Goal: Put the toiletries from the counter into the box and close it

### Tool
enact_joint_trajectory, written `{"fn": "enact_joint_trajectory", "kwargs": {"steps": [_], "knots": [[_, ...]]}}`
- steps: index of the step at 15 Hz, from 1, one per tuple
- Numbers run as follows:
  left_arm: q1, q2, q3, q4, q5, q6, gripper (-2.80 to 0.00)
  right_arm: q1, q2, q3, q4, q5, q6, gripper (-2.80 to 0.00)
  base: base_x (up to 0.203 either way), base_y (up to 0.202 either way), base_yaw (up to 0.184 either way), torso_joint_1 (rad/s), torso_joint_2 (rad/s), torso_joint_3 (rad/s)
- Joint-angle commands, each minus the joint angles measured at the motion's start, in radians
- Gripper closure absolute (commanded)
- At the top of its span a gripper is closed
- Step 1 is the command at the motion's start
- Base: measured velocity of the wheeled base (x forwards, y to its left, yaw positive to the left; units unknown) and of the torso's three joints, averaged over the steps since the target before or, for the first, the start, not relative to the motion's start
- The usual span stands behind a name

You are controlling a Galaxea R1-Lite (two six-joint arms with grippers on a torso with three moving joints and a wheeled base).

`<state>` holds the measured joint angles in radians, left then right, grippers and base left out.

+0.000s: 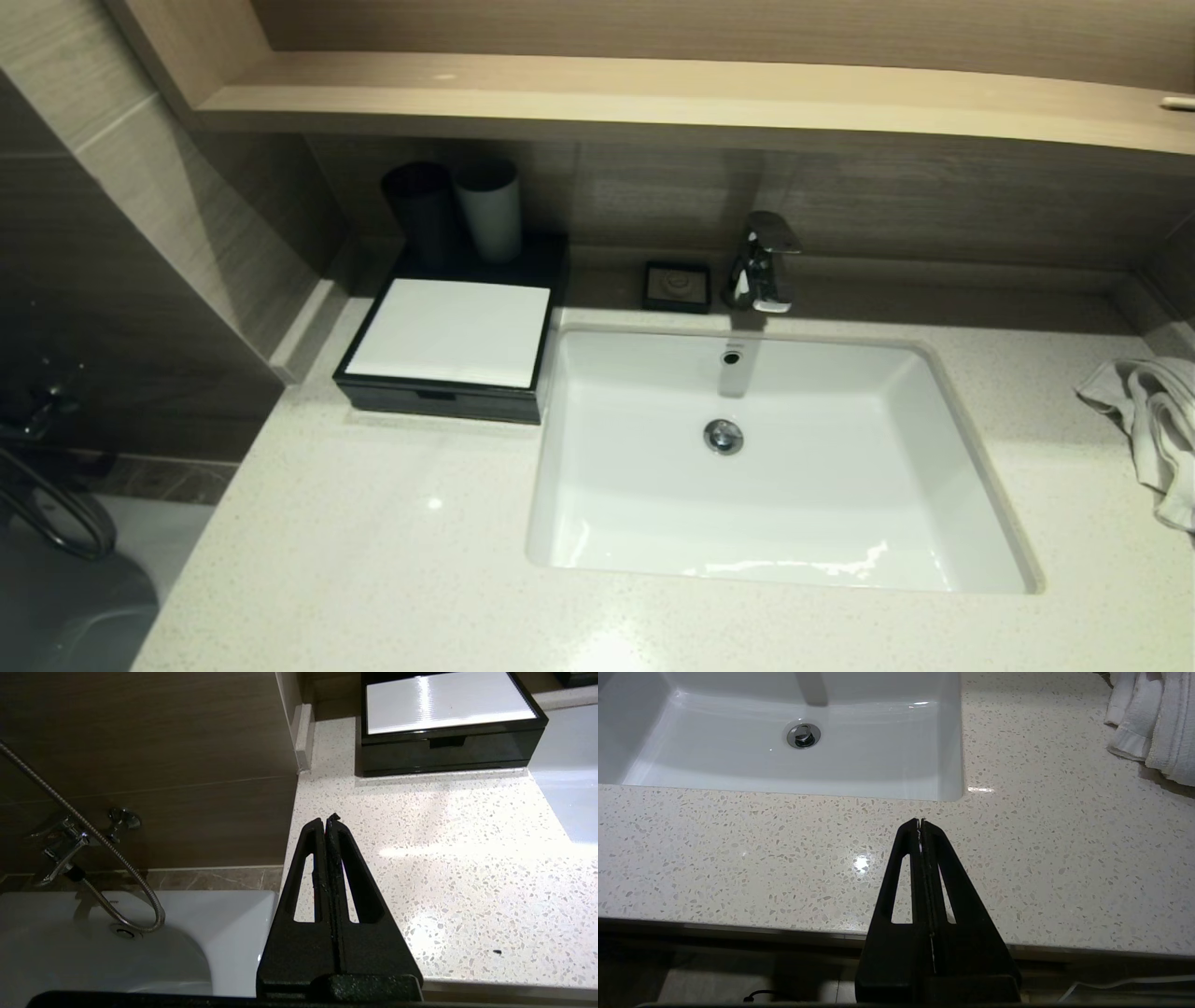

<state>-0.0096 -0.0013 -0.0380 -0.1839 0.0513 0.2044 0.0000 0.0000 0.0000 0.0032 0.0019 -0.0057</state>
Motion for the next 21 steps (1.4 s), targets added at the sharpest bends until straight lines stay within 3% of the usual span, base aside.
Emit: {"fn": "enact_joint_trajectory", "kwargs": {"steps": [1, 7, 10, 21], "knots": [[0.0, 0.001, 0.036, -0.007, 0.001, 0.001, 0.0, 0.0, 0.0, 0.0, 0.0, 0.0, 0.0, 0.0, 0.0, 0.0, 0.0, 0.0, 0.0, 0.0], [0.0, 0.001, 0.039, 0.072, -0.004, -0.019, 0.0, 0.0, 0.0, 0.0, 0.0, 0.001, 0.0, 0.0, 0.0, 0.0, 0.0, 0.0, 0.0, 0.0], [0.0, 0.001, 0.039, 0.104, -0.042, -0.029, 0.0, 0.0, 0.0, 0.0, 0.0, 0.0, 0.0, 0.0, 0.0, 0.0, 0.0, 0.0, 0.0, 0.0], [0.0, 0.001, 0.038, 0.112, -0.047, -0.043, 0.0, 0.0, 0.0, 0.0, 0.0, 0.001, 0.0, 0.0, 0.0, 0.0, 0.0, 0.0, 0.0, 0.0]]}}
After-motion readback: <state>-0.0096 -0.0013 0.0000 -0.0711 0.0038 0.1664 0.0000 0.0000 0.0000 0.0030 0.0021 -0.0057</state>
